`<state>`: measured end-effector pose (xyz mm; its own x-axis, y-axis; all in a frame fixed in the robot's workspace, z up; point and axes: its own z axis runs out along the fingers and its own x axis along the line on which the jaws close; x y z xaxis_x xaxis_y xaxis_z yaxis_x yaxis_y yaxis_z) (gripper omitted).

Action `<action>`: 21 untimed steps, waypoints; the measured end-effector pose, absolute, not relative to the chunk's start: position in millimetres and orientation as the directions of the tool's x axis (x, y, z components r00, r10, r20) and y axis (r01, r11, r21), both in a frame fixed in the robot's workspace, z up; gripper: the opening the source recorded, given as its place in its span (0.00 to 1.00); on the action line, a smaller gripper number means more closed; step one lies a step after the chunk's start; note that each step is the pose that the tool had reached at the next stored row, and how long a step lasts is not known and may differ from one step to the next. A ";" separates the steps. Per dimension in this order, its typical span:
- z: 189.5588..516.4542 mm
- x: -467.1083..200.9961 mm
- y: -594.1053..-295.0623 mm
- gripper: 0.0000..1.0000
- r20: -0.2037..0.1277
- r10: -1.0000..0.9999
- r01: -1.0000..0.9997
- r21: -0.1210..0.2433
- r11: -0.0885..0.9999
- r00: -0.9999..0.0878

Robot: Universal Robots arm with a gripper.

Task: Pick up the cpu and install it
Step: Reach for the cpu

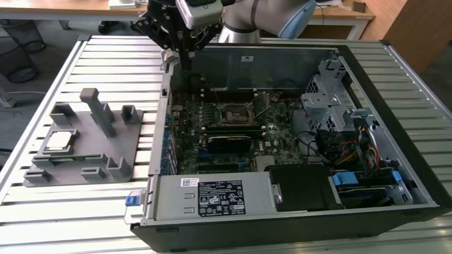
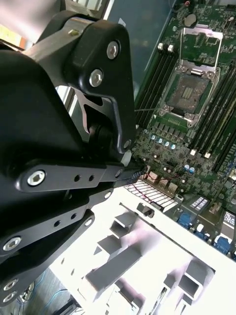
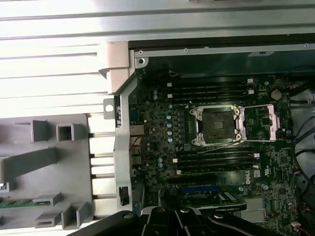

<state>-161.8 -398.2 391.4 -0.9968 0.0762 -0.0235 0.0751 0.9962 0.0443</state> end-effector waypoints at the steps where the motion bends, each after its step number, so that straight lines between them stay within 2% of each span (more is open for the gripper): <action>1: 391.4 -163.2 -398.1 0.11 -0.023 0.076 0.075 0.044 0.996 -0.997; 21: 389.5 -182.5 -396.5 0.11 -0.019 0.076 0.075 0.044 0.996 -0.997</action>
<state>-182.5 -396.5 389.5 -0.9969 0.0762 -0.0190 0.0754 0.9962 0.0440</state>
